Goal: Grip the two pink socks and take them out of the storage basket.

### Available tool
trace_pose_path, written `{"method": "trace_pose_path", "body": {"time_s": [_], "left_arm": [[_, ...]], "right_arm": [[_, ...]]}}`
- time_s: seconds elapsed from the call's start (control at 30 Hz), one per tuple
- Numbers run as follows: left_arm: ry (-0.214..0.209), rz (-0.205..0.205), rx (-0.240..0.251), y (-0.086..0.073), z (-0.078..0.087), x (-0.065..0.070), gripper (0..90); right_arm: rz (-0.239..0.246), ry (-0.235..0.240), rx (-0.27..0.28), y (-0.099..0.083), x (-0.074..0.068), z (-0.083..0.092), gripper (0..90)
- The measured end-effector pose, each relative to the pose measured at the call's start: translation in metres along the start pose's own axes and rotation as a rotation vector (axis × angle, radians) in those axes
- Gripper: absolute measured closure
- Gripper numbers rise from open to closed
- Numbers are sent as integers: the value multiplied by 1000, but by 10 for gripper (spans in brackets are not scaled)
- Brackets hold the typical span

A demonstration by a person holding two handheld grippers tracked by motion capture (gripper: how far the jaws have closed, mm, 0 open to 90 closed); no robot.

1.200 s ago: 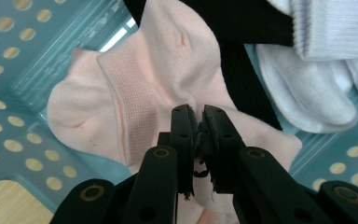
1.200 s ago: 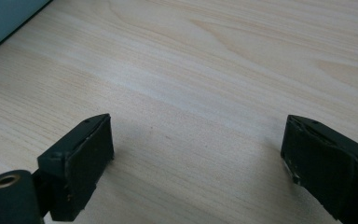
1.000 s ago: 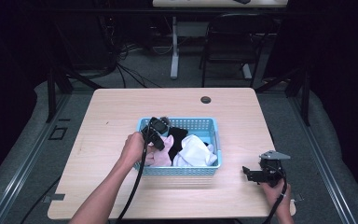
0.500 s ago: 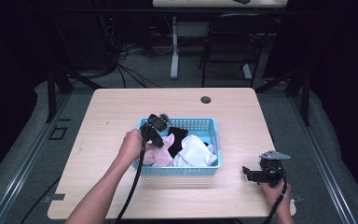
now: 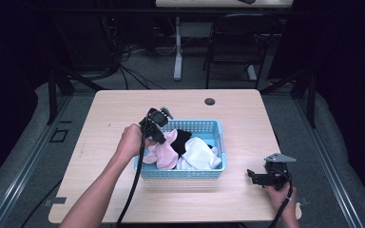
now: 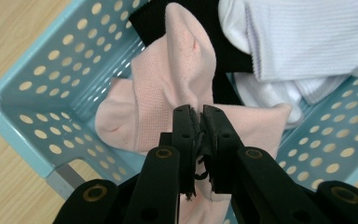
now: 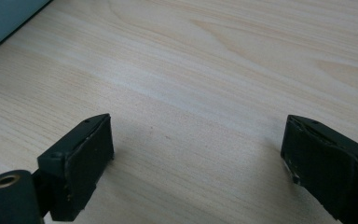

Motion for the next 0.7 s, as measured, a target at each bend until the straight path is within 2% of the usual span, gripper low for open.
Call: {"method": "trace_pose_path", "body": {"time_s": [0.23,0.43,0.7], "left_arm": [[14,-13,19,5,15,1,832],[1,-19,35,9,29,1,828],[3,-31,16,11,42,-2,821]], "right_arm": [[0,0,0,0,0,0,87],[0,0,0,0,0,0,87],[0,0,0,0,0,0,87]]}}
Point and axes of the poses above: each handheld gripper's, and its own axes: z roughly backward along the jaws, y roughly out of its top, x roughly to its right, the point moved 2 cm from there along -z, roughly forward along the jaws, and after that the axes turned 6 degrees about -x, right-handed, at the moved point
